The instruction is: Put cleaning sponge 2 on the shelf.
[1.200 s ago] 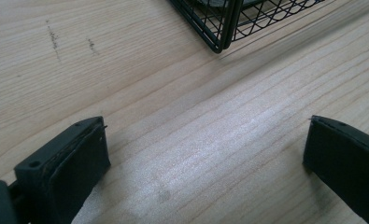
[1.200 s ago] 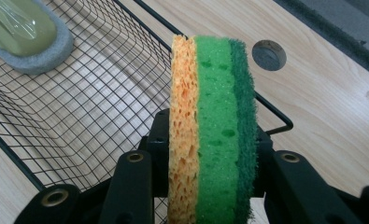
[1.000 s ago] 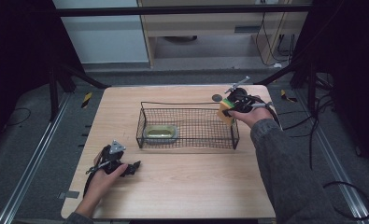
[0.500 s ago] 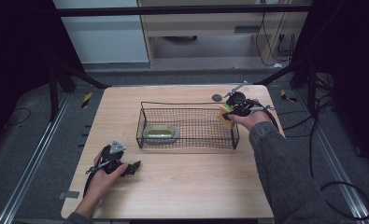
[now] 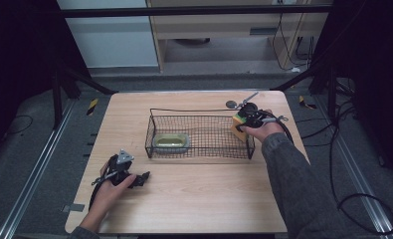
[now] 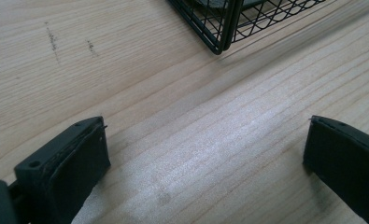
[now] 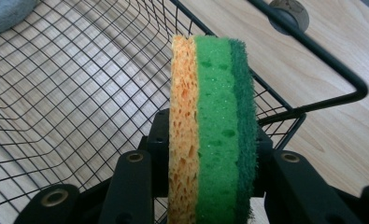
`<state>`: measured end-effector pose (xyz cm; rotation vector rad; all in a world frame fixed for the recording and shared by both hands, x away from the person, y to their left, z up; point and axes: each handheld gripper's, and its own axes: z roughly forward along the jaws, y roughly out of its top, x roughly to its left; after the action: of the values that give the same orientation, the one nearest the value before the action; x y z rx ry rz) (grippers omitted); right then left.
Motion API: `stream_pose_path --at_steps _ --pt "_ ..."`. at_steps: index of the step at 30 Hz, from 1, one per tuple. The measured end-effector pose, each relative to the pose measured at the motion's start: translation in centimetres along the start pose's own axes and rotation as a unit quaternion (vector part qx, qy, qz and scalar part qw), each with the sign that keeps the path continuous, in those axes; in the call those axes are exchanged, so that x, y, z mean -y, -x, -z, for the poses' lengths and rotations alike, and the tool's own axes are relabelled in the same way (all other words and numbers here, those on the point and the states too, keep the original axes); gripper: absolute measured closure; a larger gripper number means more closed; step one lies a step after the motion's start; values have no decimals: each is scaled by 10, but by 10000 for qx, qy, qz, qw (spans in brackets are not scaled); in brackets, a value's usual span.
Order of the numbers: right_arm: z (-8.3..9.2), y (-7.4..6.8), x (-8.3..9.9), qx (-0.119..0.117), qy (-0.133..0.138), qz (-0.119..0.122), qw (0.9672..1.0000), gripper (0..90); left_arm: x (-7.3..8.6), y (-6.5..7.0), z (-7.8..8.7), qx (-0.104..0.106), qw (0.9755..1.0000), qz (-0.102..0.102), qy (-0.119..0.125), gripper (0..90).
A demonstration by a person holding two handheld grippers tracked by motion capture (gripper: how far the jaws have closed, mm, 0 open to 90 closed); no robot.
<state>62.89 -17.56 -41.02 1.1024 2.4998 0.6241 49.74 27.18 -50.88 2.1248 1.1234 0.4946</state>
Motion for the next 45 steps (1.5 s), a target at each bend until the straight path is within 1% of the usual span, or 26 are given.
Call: stream_pose_path --at_steps 7,9,14,15,20,26,29,31,37,39,40,43,45 --pt "-5 -4 0 51 -71 27 10000 640 0 0 0 1 10000 1 1 0" --pt "-7 -5 0 86 -107 83 9999 639 0 0 0 1 10000 0 1 0" --pt "-9 -7 0 94 -130 61 9999 638 0 0 0 0 10000 0 1 0" --pt "-11 -8 1 93 -152 94 9998 637 0 0 0 1 10000 0 0 0" --pt "-14 -9 2 80 -176 96 9998 632 0 0 0 1 10000 0 1 0" --pt "-9 -10 -1 85 -109 30 9999 572 0 0 0 -1 10000 -1 1 0" --pt "-5 -11 -1 76 -64 17 9999 574 0 0 0 -1 10000 -2 0 0" --pt "0 -14 -1 71 7 36 10000 576 0 0 0 0 10000 -2 0 0" --pt "8 -17 -1 33 61 33 10000 565 0 0 0 0 10000 -2 1 0" --pt "10 -18 -1 22 71 34 10000 570 0 0 0 0 10000 -3 0 0" --pt "12 -20 0 -6 91 37 10000 588 0 0 0 -1 10000 8 0 0" --pt "14 -22 0 -34 138 64 9999 594 0 0 0 2 10000 16 2 0" --pt "16 -25 -1 -73 188 77 9998 596 0 0 0 2 10000 13 0 0"
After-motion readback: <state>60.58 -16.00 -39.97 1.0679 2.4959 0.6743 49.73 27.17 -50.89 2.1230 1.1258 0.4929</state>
